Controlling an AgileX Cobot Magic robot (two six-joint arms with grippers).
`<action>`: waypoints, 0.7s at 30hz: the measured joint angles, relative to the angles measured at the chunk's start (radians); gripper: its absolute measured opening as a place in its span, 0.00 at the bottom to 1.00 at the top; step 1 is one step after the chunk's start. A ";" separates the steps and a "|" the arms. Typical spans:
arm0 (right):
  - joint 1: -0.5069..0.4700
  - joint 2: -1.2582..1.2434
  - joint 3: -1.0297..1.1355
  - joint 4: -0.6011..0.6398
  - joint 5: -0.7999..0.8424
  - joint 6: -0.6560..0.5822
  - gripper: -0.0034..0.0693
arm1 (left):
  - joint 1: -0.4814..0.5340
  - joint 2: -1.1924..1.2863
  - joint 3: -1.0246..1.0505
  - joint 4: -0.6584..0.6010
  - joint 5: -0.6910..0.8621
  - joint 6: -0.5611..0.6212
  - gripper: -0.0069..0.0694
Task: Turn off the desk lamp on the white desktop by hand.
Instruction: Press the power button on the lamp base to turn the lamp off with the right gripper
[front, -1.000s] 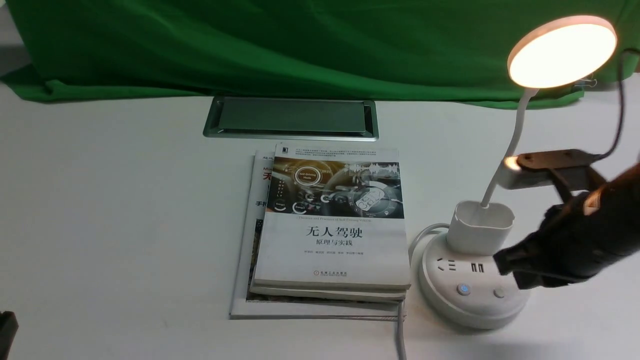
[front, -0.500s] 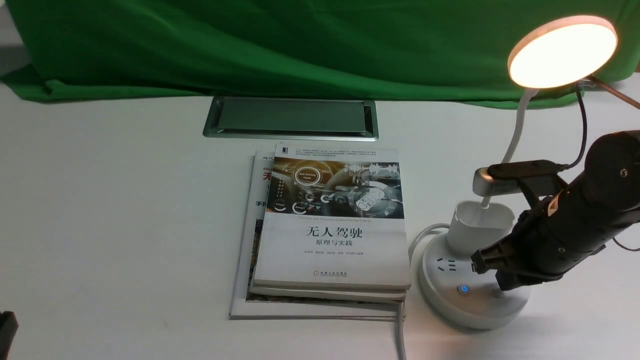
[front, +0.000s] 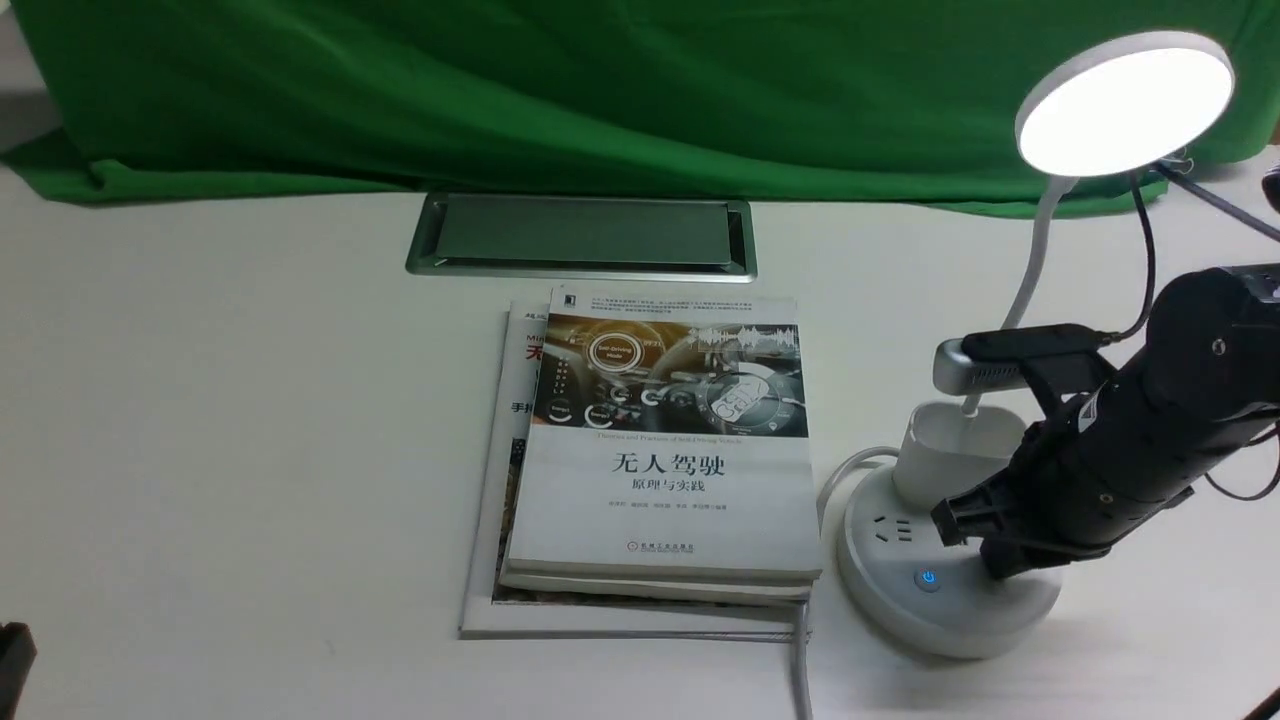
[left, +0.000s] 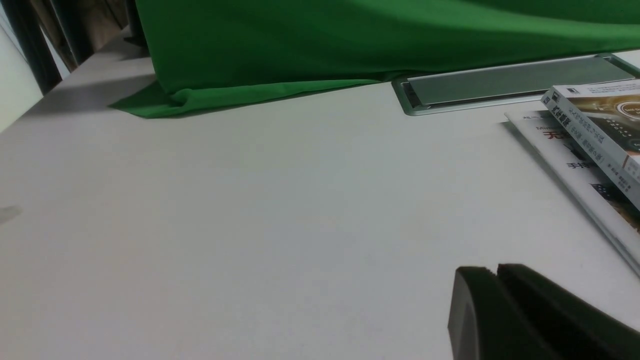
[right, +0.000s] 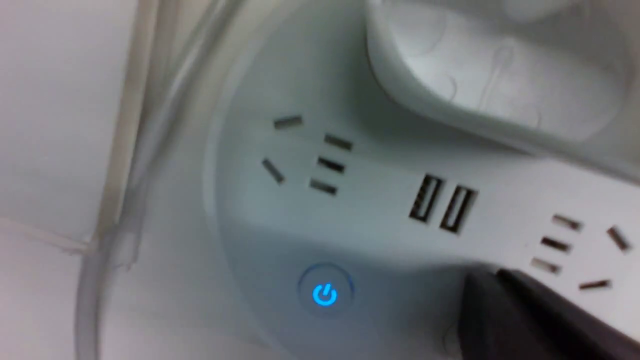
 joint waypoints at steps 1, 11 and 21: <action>0.000 -0.009 0.001 0.000 0.000 0.000 0.10 | 0.000 0.000 0.000 0.000 0.000 0.000 0.12; 0.000 -0.039 0.018 0.007 0.012 0.000 0.10 | 0.000 0.000 0.000 0.000 0.000 0.000 0.12; 0.000 0.016 0.030 0.027 -0.012 -0.021 0.10 | 0.000 0.000 0.000 0.000 0.000 -0.001 0.12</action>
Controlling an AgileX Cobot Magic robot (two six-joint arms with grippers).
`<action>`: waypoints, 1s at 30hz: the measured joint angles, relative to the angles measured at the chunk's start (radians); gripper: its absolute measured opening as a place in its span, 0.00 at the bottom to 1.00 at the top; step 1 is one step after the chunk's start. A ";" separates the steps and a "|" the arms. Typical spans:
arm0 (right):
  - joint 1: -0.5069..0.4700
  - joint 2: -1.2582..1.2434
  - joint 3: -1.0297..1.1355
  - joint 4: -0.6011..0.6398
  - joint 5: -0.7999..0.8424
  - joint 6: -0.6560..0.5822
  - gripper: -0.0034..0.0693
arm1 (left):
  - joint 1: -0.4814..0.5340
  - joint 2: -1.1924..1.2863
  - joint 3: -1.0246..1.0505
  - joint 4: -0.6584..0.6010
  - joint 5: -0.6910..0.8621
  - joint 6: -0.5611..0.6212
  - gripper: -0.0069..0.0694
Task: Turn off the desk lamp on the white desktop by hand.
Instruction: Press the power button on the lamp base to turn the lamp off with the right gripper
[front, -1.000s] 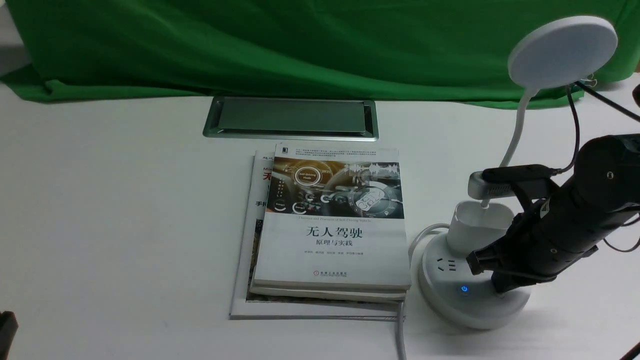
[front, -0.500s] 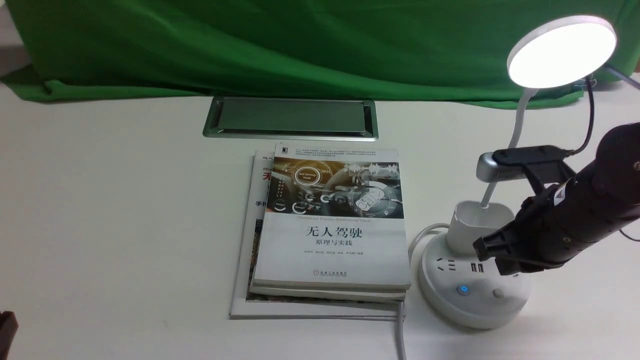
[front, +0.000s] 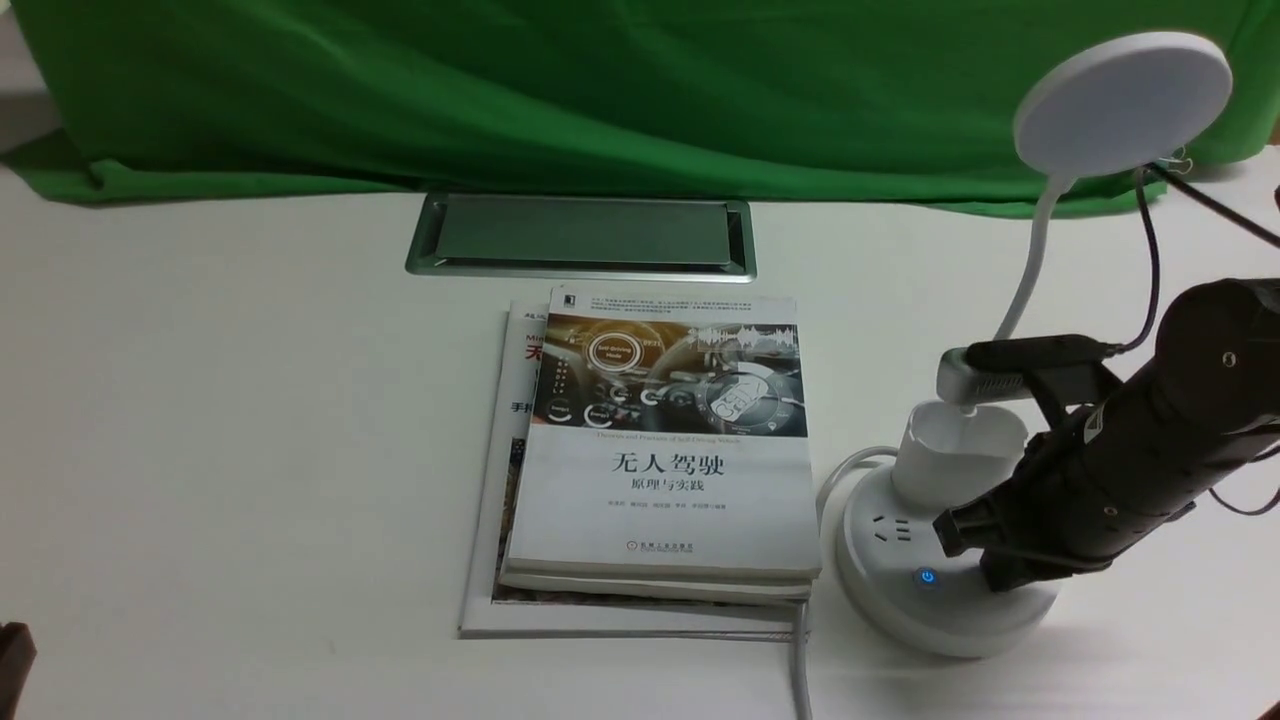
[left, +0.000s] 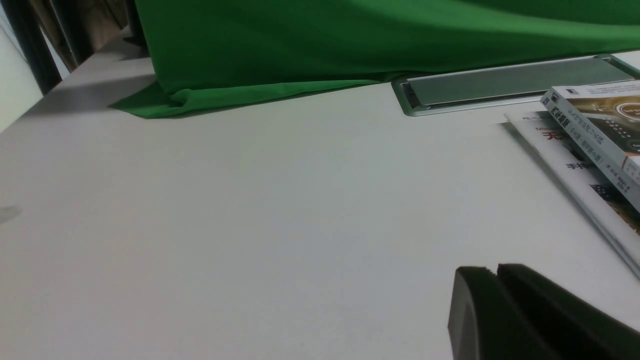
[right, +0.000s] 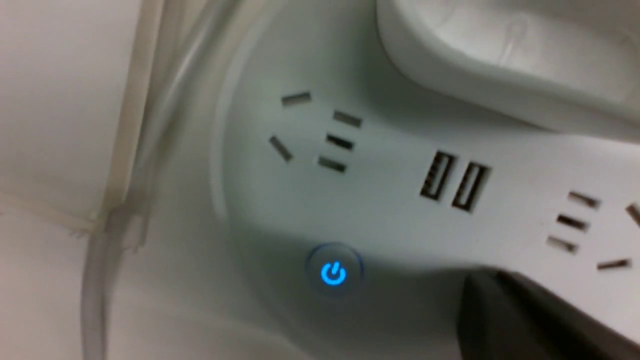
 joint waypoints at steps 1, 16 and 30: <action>0.000 -0.006 0.000 0.000 0.000 0.000 0.10 | 0.000 0.000 0.000 0.000 0.000 0.000 0.12; 0.000 -0.085 0.013 -0.001 -0.011 0.001 0.10 | 0.000 0.000 0.000 0.000 0.000 0.000 0.12; 0.000 -0.027 0.010 -0.004 -0.038 -0.003 0.10 | 0.000 0.000 0.000 0.000 -0.001 0.001 0.12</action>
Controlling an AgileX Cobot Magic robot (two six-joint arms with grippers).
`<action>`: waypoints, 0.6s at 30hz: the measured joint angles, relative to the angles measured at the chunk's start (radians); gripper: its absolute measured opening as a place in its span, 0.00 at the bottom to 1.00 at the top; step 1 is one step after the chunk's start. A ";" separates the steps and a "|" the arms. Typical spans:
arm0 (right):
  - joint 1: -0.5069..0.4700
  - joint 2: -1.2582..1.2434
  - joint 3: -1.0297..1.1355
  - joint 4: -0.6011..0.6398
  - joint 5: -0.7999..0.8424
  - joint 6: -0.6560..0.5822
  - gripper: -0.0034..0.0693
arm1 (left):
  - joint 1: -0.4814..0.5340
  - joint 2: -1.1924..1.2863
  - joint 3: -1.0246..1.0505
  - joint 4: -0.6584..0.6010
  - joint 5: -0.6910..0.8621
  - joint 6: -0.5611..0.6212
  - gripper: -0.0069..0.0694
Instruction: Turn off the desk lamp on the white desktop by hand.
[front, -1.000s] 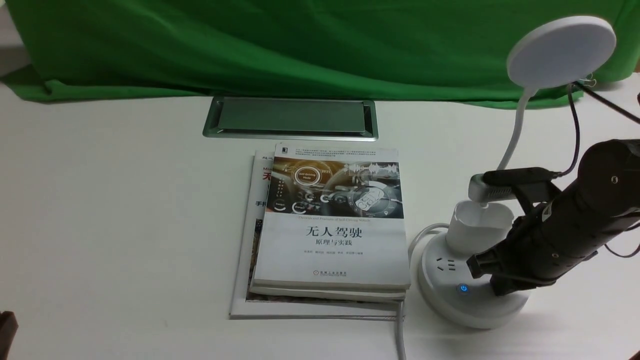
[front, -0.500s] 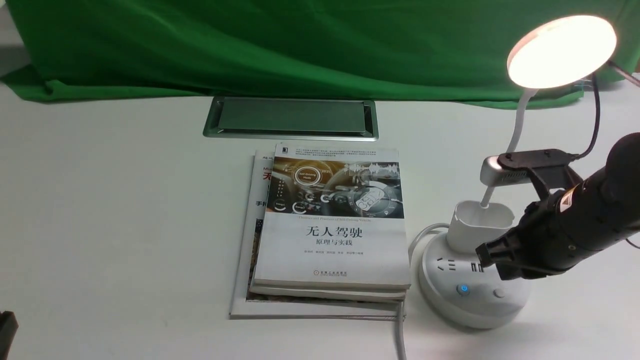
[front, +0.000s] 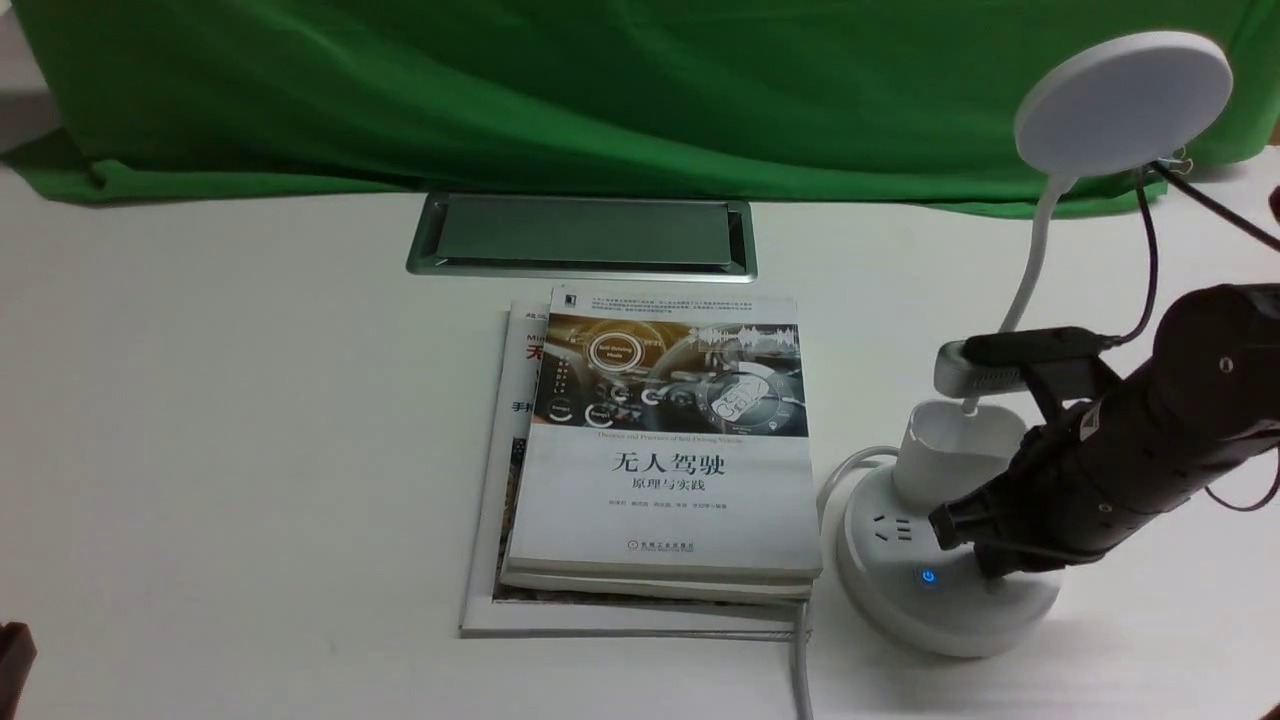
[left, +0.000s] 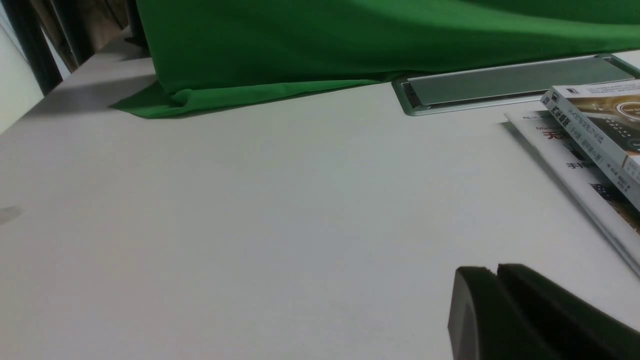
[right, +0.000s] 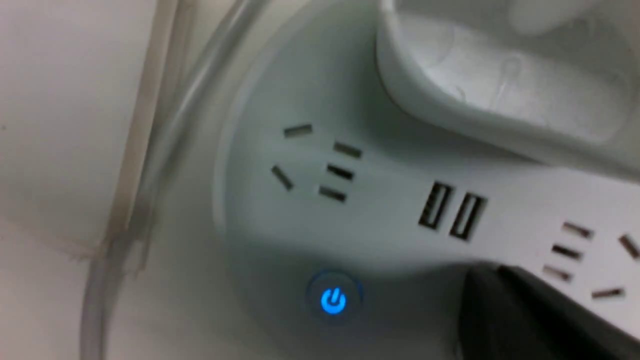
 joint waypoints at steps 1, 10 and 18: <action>0.000 -0.023 0.003 -0.001 0.014 0.000 0.10 | 0.000 0.000 0.000 0.000 0.000 0.000 0.12; 0.000 -0.386 0.092 -0.003 0.082 0.003 0.10 | 0.000 0.000 0.000 0.000 0.000 0.000 0.12; 0.000 -0.683 0.234 -0.002 0.133 0.005 0.10 | 0.000 0.000 0.000 0.000 0.000 0.000 0.12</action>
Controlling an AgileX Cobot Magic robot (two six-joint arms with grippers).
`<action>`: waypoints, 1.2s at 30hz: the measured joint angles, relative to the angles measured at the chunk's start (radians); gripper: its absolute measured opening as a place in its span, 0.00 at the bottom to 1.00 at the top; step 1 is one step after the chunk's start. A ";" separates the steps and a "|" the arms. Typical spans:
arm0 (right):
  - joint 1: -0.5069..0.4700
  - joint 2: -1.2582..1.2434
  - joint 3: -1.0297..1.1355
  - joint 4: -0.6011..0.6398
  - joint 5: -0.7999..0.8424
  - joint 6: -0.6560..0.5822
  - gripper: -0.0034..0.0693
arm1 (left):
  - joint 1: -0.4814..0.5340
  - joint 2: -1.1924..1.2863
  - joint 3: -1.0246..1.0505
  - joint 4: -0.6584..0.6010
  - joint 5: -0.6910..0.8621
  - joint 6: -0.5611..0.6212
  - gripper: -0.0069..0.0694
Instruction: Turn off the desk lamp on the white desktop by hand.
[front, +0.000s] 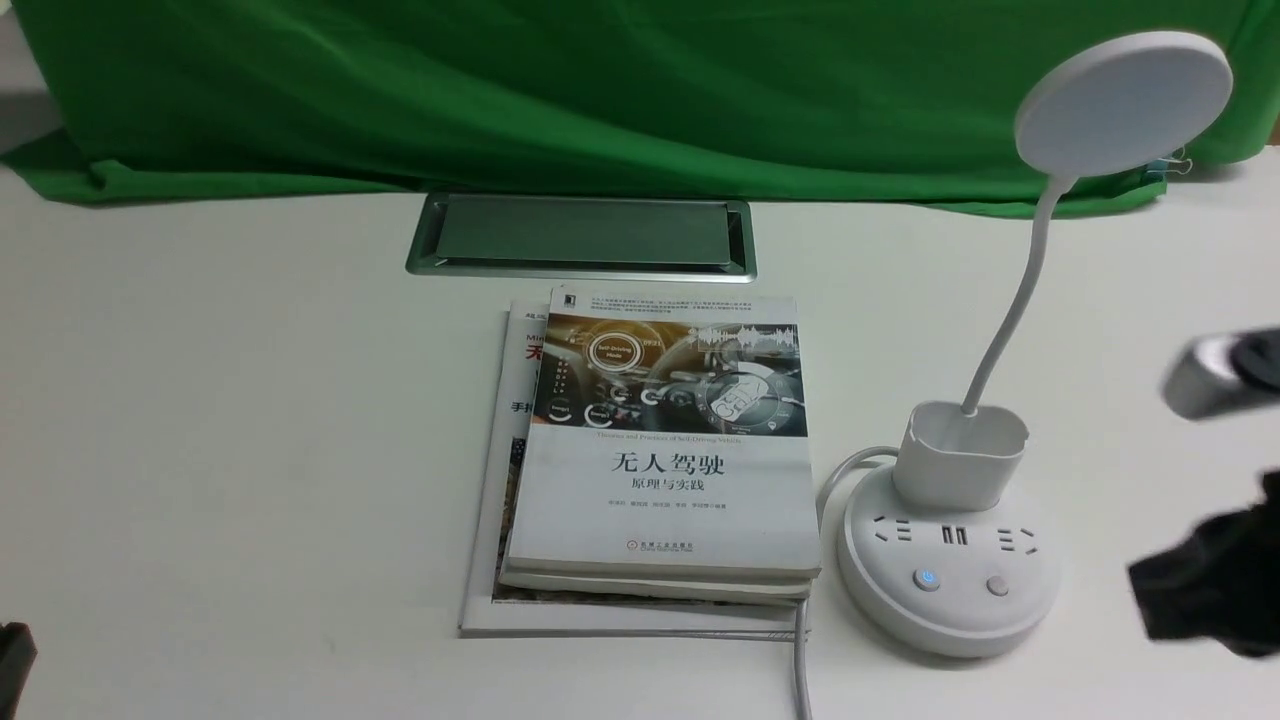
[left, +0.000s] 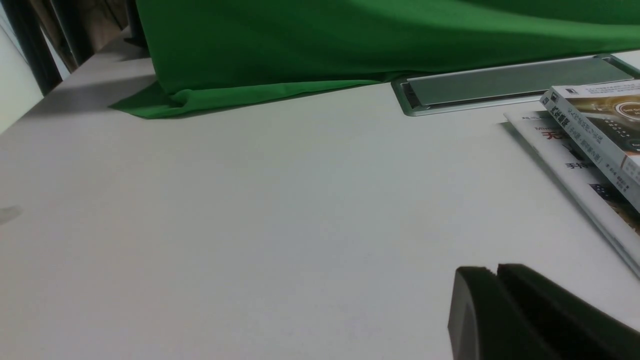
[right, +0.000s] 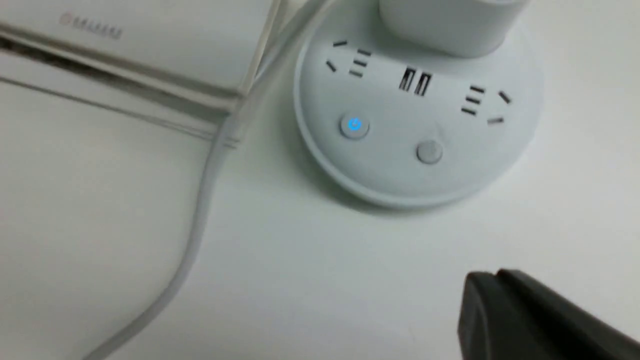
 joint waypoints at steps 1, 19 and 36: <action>0.000 -0.030 0.006 0.000 0.002 0.000 0.10 | 0.000 0.000 0.000 0.000 0.000 0.000 0.12; -0.153 -0.506 0.330 -0.033 -0.415 -0.029 0.10 | 0.000 0.000 0.000 0.000 0.000 -0.001 0.12; -0.270 -0.963 0.705 -0.035 -0.541 -0.111 0.09 | 0.000 0.000 0.000 0.000 0.001 0.000 0.12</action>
